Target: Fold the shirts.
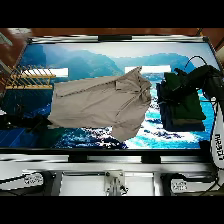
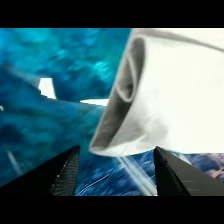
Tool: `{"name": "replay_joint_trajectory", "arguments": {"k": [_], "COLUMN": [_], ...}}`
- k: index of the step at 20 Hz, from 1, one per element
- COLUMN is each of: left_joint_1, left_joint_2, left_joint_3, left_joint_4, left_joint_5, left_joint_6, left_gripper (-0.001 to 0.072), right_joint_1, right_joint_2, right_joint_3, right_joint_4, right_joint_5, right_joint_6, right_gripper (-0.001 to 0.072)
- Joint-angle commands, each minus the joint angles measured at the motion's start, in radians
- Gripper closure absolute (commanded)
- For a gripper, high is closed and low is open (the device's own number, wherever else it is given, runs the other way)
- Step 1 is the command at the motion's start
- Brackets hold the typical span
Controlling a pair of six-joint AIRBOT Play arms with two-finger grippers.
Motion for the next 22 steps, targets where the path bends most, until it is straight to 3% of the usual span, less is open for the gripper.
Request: {"name": "replay_joint_trajectory", "arguments": {"k": [1, 4, 5, 6, 9, 13, 17, 19, 22], "left_joint_1": [-0.011, -0.056, -0.074, -0.09, -0.106, -0.105, -0.105, -0.102, -0.098], "left_joint_2": [-0.031, -0.068, -0.074, -0.079, -0.078, -0.072, -0.042, -0.03, -0.026], "left_joint_3": [-0.004, -0.004, -0.004, -0.002, 0.001, 0.001, 0.001, 0.001, 0.001], "left_joint_4": [-0.008, -0.018, -0.018, -0.018, -0.018, -0.017, -0.017, -0.017, -0.017], "left_joint_5": [0.029, 0.031, 0.038, 0.04, 0.032, 0.005, -0.017, -0.017, -0.032], "left_joint_6": [0.014, 0.018, 0.018, 0.018, 0.018, 0.027, 0.072, 0.074, 0.073], "left_gripper": [0.0159, 0.0179, 0.0285, 0.0445, 0.0656, 0.0672, 0.0672, 0.0672, 0.0672], "right_joint_1": [0.0, 0.0, 0.0, 0.0, 0.0, -0.004, 0.012, 0.037, 0.071], "right_joint_2": [0.001, 0.001, 0.001, 0.001, 0.001, 0.001, 0.001, 0.001, 0.002], "right_joint_3": [0.0, 0.0, 0.0, 0.0, -0.002, -0.101, -0.318, -0.404, -0.454], "right_joint_4": [-0.001, -0.001, -0.001, -0.001, -0.018, -0.015, 0.171, 0.189, 0.227], "right_joint_5": [0.003, 0.002, 0.002, 0.002, -0.006, -0.067, 0.026, 0.116, 0.169], "right_joint_6": [0.0, 0.005, 0.008, 0.013, 0.023, 0.009, -0.026, -0.037, -0.053], "right_gripper": [0.0219, 0.0219, 0.0219, 0.0219, 0.0219, 0.021, 0.0209, 0.0087, 0.0087]}}
